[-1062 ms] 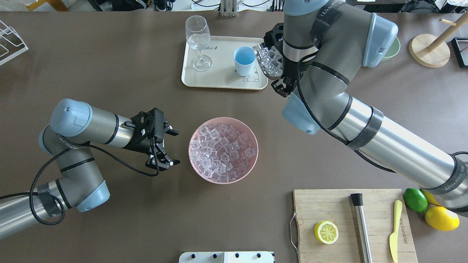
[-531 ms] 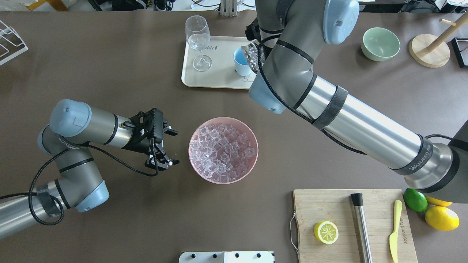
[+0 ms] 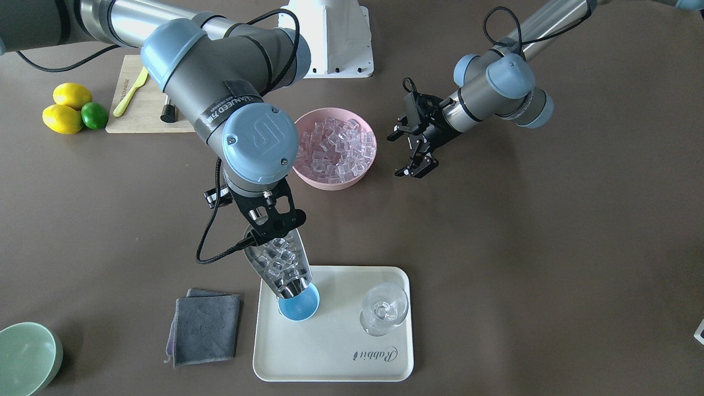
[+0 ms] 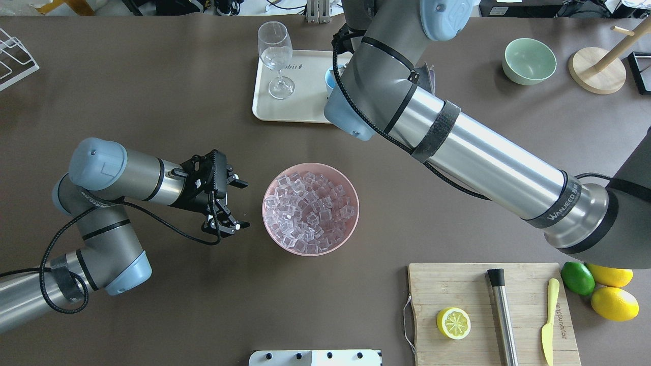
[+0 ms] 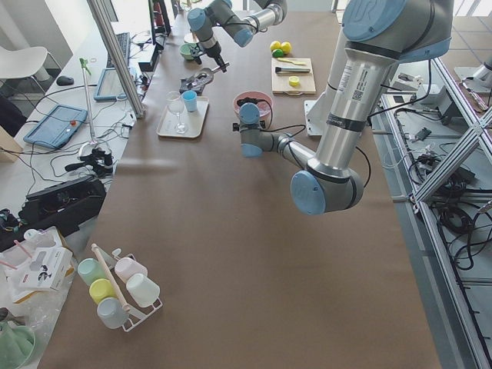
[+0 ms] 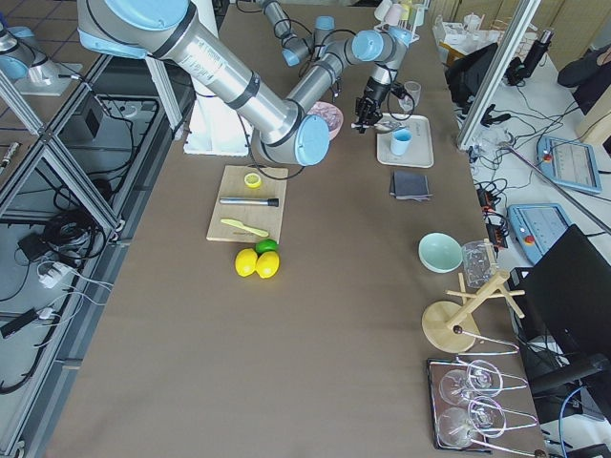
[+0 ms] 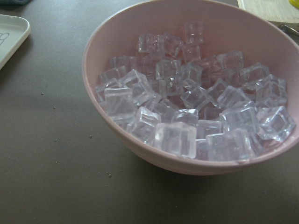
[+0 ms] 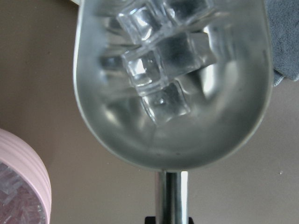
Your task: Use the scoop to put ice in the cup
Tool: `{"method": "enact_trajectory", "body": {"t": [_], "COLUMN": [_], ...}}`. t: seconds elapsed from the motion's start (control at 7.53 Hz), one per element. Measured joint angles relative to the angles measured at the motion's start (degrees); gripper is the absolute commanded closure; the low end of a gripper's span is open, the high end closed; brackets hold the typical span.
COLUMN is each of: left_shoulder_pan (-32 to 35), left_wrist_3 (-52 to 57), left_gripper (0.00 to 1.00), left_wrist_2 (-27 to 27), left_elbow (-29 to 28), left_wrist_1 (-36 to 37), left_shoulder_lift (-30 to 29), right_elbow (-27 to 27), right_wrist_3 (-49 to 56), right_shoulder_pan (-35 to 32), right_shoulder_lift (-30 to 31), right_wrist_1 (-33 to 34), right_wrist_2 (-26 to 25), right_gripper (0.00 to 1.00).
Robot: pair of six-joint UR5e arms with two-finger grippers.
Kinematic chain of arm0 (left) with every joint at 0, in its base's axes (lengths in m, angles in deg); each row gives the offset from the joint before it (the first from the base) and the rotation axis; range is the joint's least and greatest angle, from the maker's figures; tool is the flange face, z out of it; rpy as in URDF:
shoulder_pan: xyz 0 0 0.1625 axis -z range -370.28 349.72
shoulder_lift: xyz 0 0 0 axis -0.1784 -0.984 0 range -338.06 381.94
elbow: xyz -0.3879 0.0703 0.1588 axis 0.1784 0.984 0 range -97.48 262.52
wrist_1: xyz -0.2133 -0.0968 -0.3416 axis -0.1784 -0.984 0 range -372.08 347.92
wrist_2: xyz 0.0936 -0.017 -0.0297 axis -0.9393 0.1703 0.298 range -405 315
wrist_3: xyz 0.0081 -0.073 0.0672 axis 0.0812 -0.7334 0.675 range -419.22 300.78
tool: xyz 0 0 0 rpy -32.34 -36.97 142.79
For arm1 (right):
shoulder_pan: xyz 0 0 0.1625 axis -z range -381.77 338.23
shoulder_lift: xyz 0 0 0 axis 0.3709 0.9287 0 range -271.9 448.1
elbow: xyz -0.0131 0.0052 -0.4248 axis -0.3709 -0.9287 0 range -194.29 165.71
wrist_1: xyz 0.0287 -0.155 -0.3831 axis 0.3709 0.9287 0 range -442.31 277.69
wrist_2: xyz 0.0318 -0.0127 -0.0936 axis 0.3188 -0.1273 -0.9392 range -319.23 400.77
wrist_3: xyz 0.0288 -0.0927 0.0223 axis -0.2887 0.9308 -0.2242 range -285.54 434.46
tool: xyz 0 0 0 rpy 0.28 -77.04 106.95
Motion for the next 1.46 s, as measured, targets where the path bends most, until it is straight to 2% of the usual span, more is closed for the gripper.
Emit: {"method": "enact_trajectory", "body": {"t": [1.06,1.46], "left_shoulder_pan": [-0.1,0.0], "left_wrist_3": [0.0,0.0], "left_gripper": [0.02,0.02], "left_wrist_2": [-0.3,-0.4], "left_elbow": [0.0,0.0], "left_wrist_1": [0.1,0.1], "left_shoulder_lift": [-0.1,-0.1], "right_elbow": [-10.6,-14.5], "right_wrist_3": [7.1,10.5], "right_shoulder_pan": [-1.7,-1.8], "right_shoulder_lift": [-6.6,-9.9], "right_wrist_1": [5.8,10.0], "right_wrist_2": [0.8,1.1], "right_gripper": [1.00,1.00]}}
